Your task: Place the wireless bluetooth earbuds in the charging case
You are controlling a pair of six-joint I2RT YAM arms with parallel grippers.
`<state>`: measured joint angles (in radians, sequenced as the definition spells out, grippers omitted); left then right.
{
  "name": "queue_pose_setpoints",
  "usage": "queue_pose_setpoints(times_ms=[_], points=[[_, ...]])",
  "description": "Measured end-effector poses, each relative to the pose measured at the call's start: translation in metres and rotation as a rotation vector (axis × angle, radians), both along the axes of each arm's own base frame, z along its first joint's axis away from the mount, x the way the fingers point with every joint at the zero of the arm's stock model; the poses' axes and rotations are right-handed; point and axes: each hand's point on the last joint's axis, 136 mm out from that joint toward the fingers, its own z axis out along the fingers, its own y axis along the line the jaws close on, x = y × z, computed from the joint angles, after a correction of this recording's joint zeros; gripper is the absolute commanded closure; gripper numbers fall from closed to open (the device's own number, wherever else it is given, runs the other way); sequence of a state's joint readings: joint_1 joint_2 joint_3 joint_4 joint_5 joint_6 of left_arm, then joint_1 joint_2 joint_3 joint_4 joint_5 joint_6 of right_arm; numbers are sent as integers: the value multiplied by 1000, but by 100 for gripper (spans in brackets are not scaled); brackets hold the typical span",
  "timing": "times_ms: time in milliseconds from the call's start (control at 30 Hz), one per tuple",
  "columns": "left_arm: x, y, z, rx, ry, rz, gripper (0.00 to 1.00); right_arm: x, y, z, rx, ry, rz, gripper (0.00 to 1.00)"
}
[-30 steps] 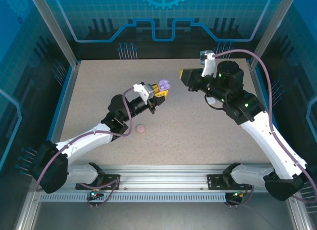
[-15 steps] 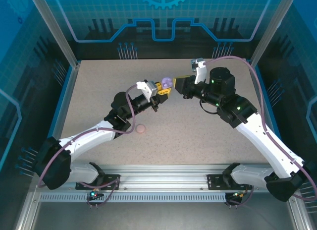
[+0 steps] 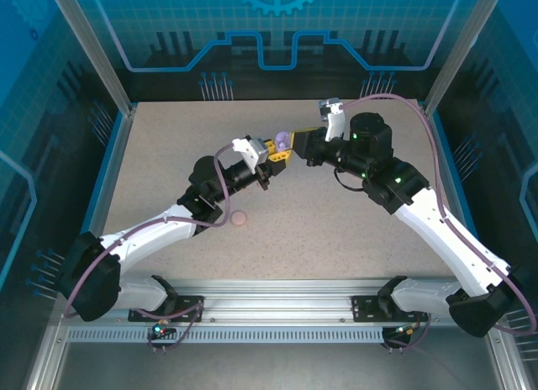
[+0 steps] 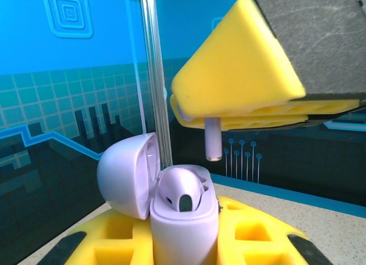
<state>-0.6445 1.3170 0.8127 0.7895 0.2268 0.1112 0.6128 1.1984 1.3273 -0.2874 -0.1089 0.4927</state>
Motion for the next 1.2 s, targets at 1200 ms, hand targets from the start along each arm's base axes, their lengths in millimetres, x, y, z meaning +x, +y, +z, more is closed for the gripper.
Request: queue_pose_setpoints(times_ms=[1200], points=[[-1,-2,-7,17,23,-4,100,4,3,-23,-79,8,-11,62]])
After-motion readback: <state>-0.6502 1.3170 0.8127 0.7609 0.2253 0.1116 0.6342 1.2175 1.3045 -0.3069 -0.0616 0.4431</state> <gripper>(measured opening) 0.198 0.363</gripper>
